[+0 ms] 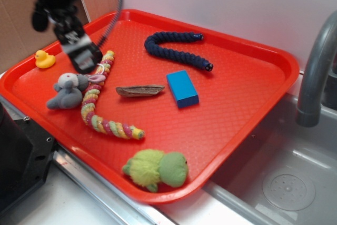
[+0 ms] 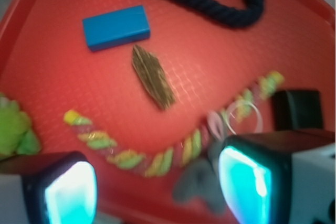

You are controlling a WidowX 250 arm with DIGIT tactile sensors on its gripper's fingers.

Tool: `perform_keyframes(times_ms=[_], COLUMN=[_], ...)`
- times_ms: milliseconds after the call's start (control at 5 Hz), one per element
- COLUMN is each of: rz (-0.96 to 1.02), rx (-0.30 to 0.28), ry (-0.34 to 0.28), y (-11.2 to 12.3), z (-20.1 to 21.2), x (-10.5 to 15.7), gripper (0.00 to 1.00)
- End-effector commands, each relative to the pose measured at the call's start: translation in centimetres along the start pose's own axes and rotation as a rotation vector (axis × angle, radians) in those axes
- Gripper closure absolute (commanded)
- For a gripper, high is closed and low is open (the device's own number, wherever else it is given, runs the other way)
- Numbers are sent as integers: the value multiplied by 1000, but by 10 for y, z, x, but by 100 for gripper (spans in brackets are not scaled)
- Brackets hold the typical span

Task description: Grab the wood chip.

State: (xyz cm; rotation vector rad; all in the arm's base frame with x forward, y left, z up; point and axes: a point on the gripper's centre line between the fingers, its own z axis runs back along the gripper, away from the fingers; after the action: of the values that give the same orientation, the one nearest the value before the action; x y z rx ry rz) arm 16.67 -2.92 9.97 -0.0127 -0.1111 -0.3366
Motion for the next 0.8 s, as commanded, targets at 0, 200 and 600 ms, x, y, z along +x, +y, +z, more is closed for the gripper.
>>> perform_keyframes(times_ms=[0,200,600], rz=[-35,-13,-14], rx=[-34,-48,-17], ry=[63,98,145], y=[-9,-3,5], z=[-53,-62,-82], x=[36,36,33], gripper=[0,0,0])
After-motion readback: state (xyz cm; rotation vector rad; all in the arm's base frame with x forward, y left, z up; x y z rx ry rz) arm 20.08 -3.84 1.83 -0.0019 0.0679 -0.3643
